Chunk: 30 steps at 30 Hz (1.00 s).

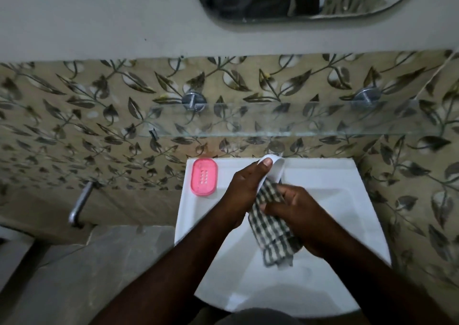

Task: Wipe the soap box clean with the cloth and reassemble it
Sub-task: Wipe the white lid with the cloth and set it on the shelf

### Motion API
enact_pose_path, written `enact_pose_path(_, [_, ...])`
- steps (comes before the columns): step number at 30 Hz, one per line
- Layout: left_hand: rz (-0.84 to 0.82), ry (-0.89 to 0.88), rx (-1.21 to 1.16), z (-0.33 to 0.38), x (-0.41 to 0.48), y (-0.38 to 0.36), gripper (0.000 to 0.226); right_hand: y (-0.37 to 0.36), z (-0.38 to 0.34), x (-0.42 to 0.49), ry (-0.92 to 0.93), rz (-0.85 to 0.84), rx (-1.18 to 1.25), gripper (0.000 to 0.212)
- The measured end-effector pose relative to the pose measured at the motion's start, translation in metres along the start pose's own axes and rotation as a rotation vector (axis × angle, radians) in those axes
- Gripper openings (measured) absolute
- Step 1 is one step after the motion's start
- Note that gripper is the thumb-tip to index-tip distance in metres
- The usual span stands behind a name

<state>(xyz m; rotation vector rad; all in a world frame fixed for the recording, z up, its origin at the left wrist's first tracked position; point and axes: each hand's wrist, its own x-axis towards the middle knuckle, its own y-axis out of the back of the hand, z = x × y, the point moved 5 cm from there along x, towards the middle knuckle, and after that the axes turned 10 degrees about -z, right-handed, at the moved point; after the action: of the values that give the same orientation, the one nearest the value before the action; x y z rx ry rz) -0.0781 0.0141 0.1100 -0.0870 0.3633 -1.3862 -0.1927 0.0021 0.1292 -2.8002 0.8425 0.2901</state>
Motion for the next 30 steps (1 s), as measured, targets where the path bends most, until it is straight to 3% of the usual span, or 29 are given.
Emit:
enact_pose_path(3, [-0.028,0.048,-0.086,0.004,-0.001,0.005,0.047,-0.004,-0.008,0.009,-0.052,-0.026,0.071,0.015])
enact_pose_path(8, [-0.04,-0.036,-0.101,0.019,-0.001,0.017,0.045,-0.007,-0.032,0.027,0.141,0.147,0.385,0.022])
enact_pose_path(13, [-0.031,-0.088,-0.007,0.026,-0.006,0.034,0.033,-0.04,-0.008,0.021,0.056,0.05,0.099,0.018])
enact_pose_path(19, [-0.072,-0.097,-0.174,0.022,-0.009,0.038,0.038,-0.038,-0.032,0.035,0.13,0.179,0.289,0.018])
enact_pose_path(23, [-0.086,-0.085,-0.257,0.021,-0.001,0.036,0.032,-0.041,-0.031,0.029,0.127,0.201,0.071,0.017])
enact_pose_path(26, [-0.043,-0.031,-0.263,0.016,0.005,0.037,0.05,-0.039,-0.024,0.027,0.034,0.144,-0.111,0.012])
enact_pose_path(30, [-0.096,-0.041,-0.295,0.015,0.003,0.025,0.072,-0.029,-0.043,0.025,0.113,0.24,-0.018,0.014])
